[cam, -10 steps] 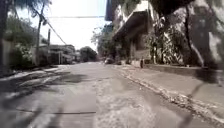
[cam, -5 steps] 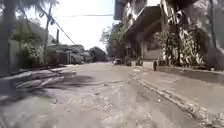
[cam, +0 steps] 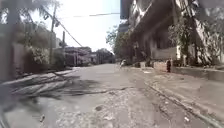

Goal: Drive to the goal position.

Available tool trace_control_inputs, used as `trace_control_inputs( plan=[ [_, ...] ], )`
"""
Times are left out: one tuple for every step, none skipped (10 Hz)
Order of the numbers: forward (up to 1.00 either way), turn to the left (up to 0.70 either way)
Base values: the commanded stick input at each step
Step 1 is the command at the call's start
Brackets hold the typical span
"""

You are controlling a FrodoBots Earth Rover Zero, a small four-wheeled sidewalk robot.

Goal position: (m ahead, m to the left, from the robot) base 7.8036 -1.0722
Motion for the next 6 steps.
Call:
trace_control_inputs(
  plan=[
    [1.0, 0.09],
    [1.0, 0.09],
    [1.0, 0.09],
    [1.0, 0.09],
    [1.0, 0.09],
    [1.0, 0.09]
  ],
)
